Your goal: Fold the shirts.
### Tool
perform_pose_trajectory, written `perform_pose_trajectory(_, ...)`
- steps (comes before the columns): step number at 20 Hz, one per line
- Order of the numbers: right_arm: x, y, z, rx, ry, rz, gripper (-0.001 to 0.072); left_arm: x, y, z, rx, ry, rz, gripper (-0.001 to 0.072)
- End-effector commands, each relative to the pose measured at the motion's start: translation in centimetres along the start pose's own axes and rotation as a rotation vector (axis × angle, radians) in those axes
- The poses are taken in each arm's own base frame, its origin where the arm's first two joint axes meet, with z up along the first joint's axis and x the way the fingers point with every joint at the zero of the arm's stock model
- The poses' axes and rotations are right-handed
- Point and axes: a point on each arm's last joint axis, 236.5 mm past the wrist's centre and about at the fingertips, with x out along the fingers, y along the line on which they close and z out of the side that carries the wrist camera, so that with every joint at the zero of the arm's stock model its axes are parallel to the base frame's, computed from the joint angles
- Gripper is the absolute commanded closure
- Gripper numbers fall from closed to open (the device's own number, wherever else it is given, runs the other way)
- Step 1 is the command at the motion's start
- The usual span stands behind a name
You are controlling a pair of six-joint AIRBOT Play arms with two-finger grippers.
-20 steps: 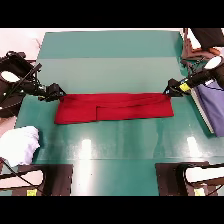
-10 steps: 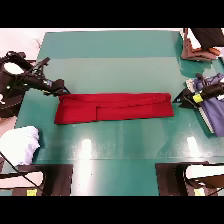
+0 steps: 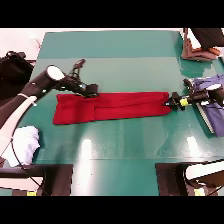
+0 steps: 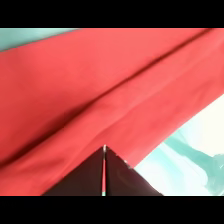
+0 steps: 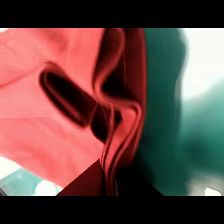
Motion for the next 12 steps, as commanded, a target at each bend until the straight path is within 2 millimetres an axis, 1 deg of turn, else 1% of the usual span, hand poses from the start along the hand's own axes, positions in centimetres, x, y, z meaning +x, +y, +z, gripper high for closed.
perform_pose_trajectory(1, -2.4, 4.9, 1.0, -0.113, -0.087, 0.047, 0.0695, 4.3, -2.6, 0.1, 0.040, 0.028, -0.020, 0.0688)
perform_pose_trajectory(2, -3.8, 6.8, 1.0, -0.153, -0.106, 0.052, 0.0695, 5.5, -3.1, 0.2, 0.054, 0.047, -0.026, 0.0688)
perform_pose_trajectory(5, -8.3, 13.9, 0.6, -0.285, -0.175, 0.063, 0.0695, 8.8, -4.0, -0.3, 0.062, 0.114, -0.039, 0.0688)
perform_pose_trajectory(7, -10.0, 18.6, 0.0, -0.362, -0.219, 0.073, 0.0695, 10.5, -4.1, -0.5, 0.061, 0.135, -0.040, 0.0688)
perform_pose_trajectory(8, -10.5, 20.7, -0.5, -0.403, -0.228, 0.080, 0.0695, 11.3, -4.3, -0.6, 0.056, 0.142, -0.040, 0.0688)
perform_pose_trajectory(9, -10.5, 22.8, -1.2, -0.442, -0.224, 0.091, 0.0695, 11.9, -4.2, -0.9, 0.046, 0.150, -0.038, 0.0688)
perform_pose_trajectory(11, -10.2, 26.2, -2.6, -0.507, -0.208, 0.113, 0.0695, 12.9, -4.1, -1.3, 0.044, 0.154, -0.034, 0.0688)
perform_pose_trajectory(12, -9.9, 27.5, -3.2, -0.534, -0.202, 0.124, 0.0694, 13.1, -4.0, -1.3, 0.040, 0.153, -0.033, 0.0688)
